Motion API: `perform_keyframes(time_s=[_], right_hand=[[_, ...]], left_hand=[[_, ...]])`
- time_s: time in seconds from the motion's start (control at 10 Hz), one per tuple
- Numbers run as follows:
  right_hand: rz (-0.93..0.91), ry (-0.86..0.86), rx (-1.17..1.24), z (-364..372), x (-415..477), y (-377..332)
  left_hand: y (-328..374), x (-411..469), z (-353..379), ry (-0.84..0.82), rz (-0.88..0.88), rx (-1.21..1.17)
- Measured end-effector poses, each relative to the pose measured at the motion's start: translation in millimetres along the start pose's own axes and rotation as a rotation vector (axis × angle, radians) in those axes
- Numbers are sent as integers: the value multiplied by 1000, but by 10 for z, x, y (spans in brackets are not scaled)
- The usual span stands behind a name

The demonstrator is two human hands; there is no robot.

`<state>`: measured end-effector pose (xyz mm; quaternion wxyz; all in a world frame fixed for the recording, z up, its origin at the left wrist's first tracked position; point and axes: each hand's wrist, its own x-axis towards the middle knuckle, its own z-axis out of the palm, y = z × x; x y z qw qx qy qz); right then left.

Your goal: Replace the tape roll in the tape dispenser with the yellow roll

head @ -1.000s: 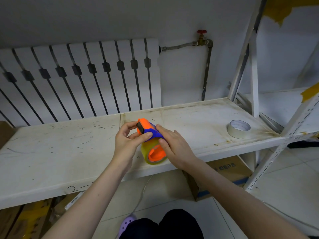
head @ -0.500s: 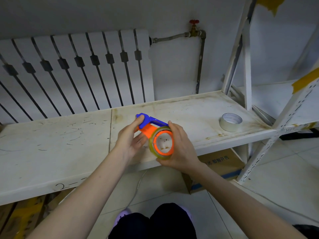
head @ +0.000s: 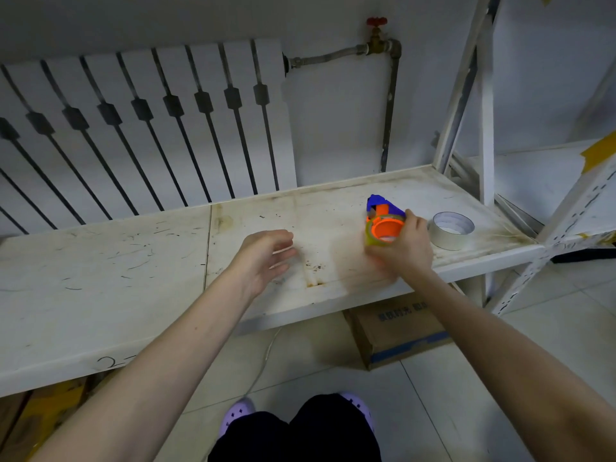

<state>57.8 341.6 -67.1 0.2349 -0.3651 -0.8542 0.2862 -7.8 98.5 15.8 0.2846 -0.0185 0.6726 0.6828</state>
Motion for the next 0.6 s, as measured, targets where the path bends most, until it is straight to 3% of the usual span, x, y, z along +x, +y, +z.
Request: perform_keyframes(time_s=[0.2, 0.4, 0.6], right_hand=[[31, -6, -52, 80, 50, 61], [-54, -4, -58, -56, -85, -195], [-423, -9, 331, -519, -435, -858]], left_hand=[[118, 16, -90, 41, 58, 3], [298, -173, -199, 49, 137, 8], [731, -639, -372, 46, 326, -45]])
